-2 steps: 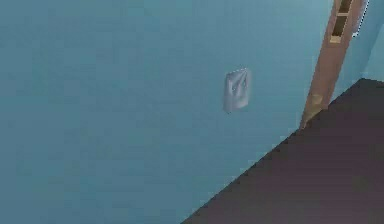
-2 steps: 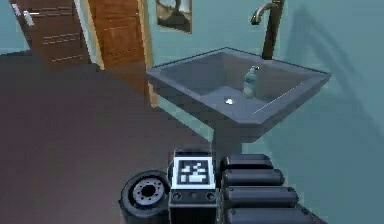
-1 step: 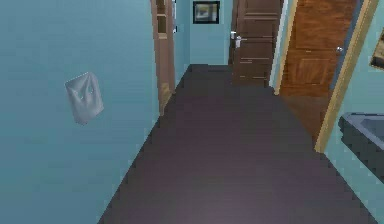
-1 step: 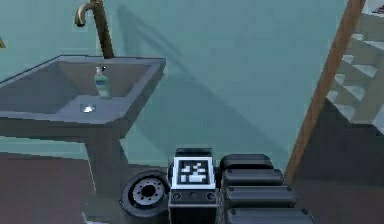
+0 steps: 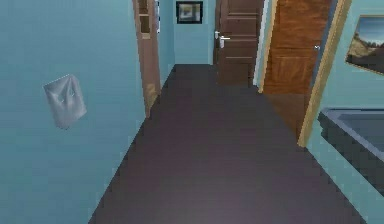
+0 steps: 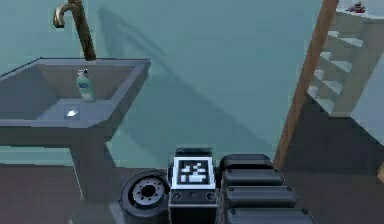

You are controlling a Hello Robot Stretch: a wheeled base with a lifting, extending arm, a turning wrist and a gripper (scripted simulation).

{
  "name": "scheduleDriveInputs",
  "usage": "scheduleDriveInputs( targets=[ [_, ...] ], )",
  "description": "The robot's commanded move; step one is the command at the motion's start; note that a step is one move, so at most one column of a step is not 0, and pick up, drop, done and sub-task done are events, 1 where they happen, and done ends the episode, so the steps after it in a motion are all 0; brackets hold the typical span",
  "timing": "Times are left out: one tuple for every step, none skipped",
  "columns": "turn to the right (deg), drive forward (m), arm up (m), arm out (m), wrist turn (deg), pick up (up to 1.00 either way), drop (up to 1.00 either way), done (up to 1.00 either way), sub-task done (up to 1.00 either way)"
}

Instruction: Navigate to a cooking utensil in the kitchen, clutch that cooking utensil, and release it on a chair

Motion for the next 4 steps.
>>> scheduleDriveInputs(
  targets=[
    [0.0,1.00,0.00,0.00,0.0,0.00,0.00,0.00,0.00],
    [0.0,1.00,0.00,0.00,0.0,0.00,0.00,0.00,0.00],
    [-3.0,0.00,0.00,0.00,0.0,0.00,0.00,0.00,0.00],
    [0.0,0.60,0.00,0.00,0.0,0.00,0.00,0.00,0.00]
  ],
)
